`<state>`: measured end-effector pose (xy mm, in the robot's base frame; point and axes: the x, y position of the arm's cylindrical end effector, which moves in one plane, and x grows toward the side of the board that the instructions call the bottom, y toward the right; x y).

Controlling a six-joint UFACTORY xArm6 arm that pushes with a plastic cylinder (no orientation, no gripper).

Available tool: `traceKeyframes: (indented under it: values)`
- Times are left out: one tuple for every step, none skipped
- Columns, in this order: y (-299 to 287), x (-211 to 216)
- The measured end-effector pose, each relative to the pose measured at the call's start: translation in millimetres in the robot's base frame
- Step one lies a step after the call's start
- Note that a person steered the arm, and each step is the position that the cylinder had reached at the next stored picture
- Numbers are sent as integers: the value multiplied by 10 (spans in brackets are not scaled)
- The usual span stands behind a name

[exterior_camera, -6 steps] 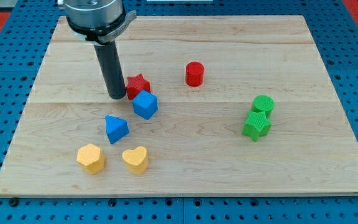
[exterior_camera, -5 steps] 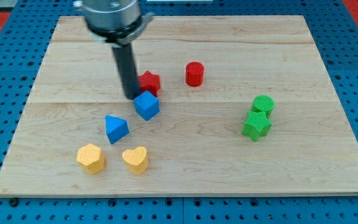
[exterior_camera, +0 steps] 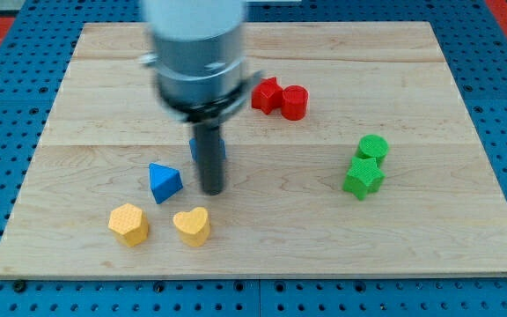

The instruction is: Move the blue triangle to the left side slightly

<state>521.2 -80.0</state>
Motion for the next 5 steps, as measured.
traceKeyframes:
  values:
    - [-300, 142]
    - [-821, 139]
    - [-1110, -118]
    - [-787, 12]
    - [-974, 330]
